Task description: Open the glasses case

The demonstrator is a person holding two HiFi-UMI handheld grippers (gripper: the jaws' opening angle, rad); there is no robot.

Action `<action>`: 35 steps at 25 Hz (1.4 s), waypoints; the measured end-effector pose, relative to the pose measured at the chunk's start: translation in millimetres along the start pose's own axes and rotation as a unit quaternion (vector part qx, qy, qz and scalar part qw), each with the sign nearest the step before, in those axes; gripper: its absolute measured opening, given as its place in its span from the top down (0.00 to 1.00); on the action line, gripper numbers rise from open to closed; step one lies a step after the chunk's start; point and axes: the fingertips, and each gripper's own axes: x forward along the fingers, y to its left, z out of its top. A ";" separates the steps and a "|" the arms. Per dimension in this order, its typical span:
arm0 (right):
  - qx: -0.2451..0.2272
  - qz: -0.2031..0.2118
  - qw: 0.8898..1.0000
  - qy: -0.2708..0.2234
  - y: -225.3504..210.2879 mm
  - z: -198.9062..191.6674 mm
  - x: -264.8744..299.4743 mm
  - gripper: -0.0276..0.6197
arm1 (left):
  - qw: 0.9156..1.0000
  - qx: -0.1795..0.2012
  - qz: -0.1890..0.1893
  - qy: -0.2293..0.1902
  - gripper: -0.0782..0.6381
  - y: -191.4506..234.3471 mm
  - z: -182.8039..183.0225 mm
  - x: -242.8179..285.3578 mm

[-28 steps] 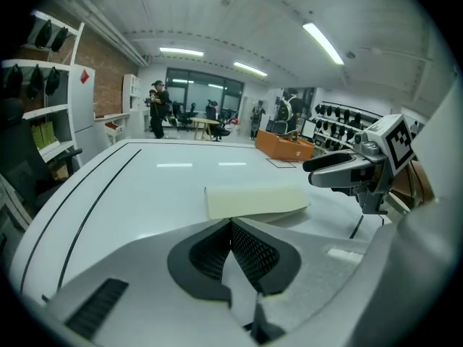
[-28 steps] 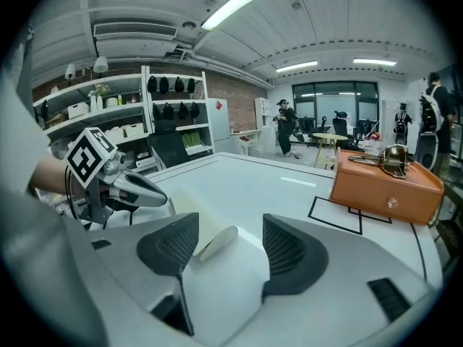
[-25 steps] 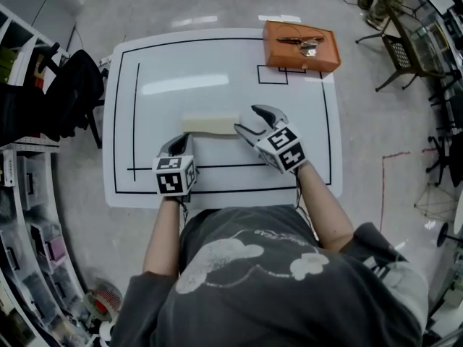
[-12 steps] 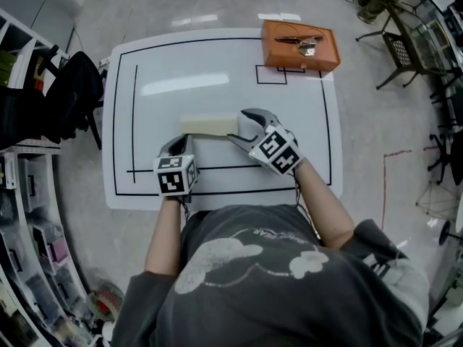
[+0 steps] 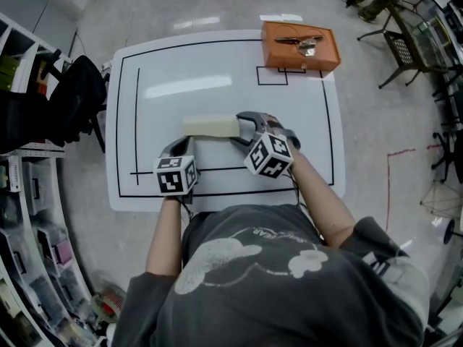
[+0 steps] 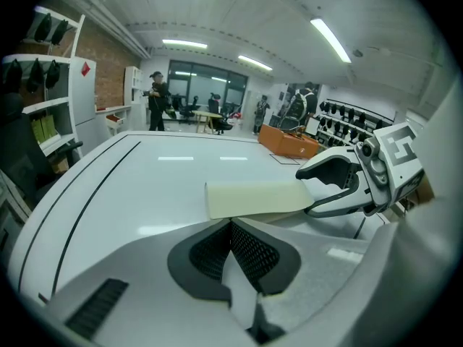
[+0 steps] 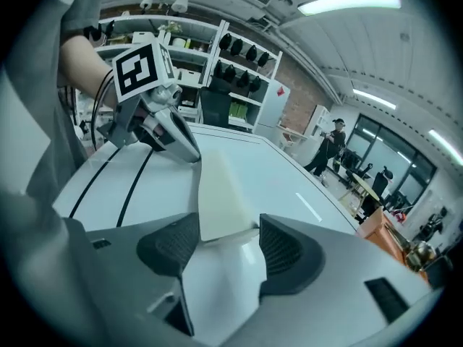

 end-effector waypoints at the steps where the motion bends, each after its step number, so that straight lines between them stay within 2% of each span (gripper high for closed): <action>1: -0.003 -0.002 1.000 0.001 -0.3 -0.7 0.3 0.55 | 1.000 0.000 0.000 0.000 0.89 -0.2 -0.2 0.1; 9: 0.042 0.010 0.999 -0.014 -4.3 4.3 -4.3 0.58 | 1.000 -0.002 -0.004 0.001 0.89 0.2 -0.1 -0.2; 16: 0.082 -0.004 0.995 -0.062 -16.0 18.8 -13.1 0.73 | 1.000 0.003 -0.005 0.001 0.89 -0.1 0.0 -0.2; 21: 0.103 -0.019 0.991 -0.080 -30.5 26.7 -13.1 0.78 | 1.000 0.003 -0.005 0.002 0.89 0.3 -0.2 0.2; 28: 0.105 -0.049 0.991 -0.071 -53.2 25.3 -4.0 0.85 | 1.000 0.011 0.000 0.000 0.89 -0.2 -0.4 -0.7; 35: 0.127 -0.063 0.987 -0.072 -59.8 26.3 -4.4 0.85 | 1.000 0.013 0.002 -0.003 0.89 -0.2 0.4 -0.9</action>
